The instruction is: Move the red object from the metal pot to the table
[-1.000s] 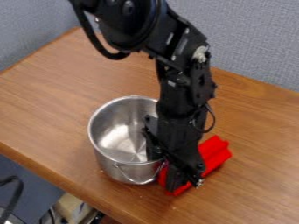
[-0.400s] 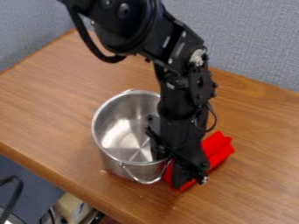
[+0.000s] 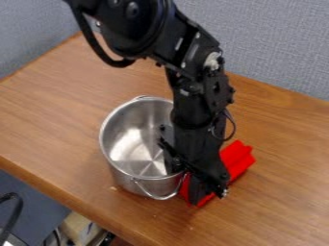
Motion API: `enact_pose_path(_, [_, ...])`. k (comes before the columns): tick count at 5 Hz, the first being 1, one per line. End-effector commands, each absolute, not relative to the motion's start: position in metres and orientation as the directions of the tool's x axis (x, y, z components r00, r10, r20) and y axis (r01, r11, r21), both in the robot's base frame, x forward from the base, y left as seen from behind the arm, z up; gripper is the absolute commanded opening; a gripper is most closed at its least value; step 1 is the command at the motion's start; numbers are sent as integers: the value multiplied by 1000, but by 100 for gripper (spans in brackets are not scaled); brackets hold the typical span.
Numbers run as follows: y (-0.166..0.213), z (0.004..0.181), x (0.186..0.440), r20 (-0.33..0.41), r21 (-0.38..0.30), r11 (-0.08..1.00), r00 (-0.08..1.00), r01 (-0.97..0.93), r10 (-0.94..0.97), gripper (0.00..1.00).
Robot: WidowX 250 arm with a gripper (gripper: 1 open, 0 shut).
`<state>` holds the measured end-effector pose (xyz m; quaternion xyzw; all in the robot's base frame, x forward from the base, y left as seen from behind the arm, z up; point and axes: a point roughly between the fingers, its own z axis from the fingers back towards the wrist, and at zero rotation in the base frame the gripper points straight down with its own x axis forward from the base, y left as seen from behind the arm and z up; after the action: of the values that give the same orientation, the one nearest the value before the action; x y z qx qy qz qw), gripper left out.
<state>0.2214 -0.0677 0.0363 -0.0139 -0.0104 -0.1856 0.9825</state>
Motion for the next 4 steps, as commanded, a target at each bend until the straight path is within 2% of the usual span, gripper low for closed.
enact_pose_path(1, [-52,21,208,-78,-14,934,931,356,-356,0])
enact_pose_path(2, [-44,31,212,-78,-5,937,934,349,-349,0])
enact_pose_path(4, [-53,32,221,-79,3,918,915,397,-396,0])
